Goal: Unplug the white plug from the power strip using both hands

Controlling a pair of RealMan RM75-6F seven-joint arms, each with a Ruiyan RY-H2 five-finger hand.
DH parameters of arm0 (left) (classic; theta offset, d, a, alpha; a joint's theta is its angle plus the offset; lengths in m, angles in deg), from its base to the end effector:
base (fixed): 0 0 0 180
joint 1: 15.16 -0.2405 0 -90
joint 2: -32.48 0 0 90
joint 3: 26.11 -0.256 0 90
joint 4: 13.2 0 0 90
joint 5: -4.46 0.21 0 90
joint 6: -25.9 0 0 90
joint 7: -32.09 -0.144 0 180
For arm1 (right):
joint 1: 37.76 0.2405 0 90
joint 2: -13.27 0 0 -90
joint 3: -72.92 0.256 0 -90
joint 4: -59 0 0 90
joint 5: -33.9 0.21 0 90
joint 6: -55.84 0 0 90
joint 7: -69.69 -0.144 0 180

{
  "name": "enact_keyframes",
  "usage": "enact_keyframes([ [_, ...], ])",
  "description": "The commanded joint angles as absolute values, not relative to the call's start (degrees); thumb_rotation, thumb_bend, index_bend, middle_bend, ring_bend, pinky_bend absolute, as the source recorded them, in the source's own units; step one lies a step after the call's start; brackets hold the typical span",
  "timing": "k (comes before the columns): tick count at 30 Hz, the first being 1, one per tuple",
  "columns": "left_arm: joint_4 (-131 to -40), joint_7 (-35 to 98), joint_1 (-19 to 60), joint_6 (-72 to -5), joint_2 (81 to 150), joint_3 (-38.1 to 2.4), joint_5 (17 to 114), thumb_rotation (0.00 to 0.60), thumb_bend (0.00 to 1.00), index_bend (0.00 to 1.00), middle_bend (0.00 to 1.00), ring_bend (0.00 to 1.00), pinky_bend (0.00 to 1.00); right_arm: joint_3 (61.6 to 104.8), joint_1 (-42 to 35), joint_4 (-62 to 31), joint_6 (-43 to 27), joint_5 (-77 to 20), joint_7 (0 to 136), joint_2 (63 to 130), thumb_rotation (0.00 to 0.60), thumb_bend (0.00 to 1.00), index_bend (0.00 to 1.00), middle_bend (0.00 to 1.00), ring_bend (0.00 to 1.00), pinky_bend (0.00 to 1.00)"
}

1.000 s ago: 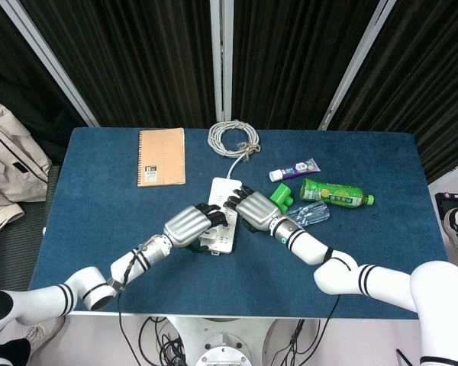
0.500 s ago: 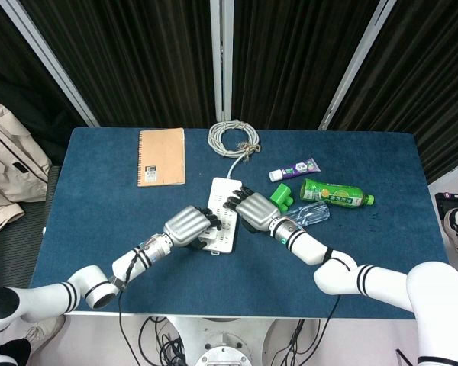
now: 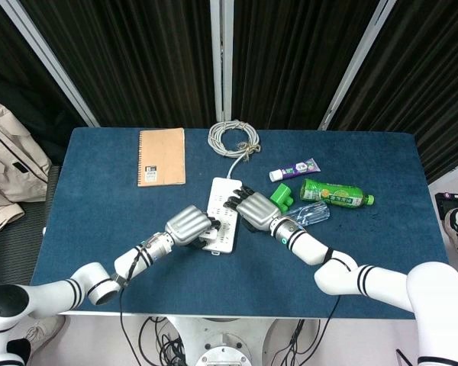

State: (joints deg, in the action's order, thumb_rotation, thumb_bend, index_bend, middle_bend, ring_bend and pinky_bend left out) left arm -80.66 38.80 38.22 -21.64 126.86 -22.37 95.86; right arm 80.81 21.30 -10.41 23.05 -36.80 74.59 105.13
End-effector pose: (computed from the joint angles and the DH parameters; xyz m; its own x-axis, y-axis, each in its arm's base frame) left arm -0.1083 0.3545 -0.0643 0.5790 0.2687 0.7698 0.6392 -0.7357 -0.2239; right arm -0.1010 -0.3906 -0.0601 0.6198 -0.3902 0.6809 -0.7283 -0.6091 0.3139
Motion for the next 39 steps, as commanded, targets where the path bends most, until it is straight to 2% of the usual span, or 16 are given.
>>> enact_keyframes([
  [1,-79.57,40.15,38.64,-22.41,127.42,-23.06,96.78,0.6,0.43,0.58,0.65,0.61,0.76,80.8,21.36,-10.31,23.08,-36.77,74.59,105.22,0.6,0.55,0.17,0.14,0.0,0.0],
  [5,-78.66,41.9,38.72,-23.99,127.89,-23.81,97.86,0.6,0.48,0.63,0.71,0.65,0.79,80.73,21.53,-9.84,23.46,-36.47,74.72,105.44,0.6,0.55,0.17,0.14,0.0,0.0],
  [16,-76.19,47.37,38.19,-29.02,128.8,-24.5,99.18,0.6,0.51,0.7,0.78,0.7,0.82,80.68,21.98,-8.95,24.22,-35.66,75.04,106.19,0.6,0.55,0.17,0.15,0.0,0.0],
  [39,-71.95,50.28,37.31,-33.97,130.6,-25.94,100.45,0.6,0.51,0.71,0.79,0.7,0.83,79.26,22.44,-10.79,23.59,-34.53,80.19,106.18,0.6,0.55,0.17,0.15,0.0,0.0],
])
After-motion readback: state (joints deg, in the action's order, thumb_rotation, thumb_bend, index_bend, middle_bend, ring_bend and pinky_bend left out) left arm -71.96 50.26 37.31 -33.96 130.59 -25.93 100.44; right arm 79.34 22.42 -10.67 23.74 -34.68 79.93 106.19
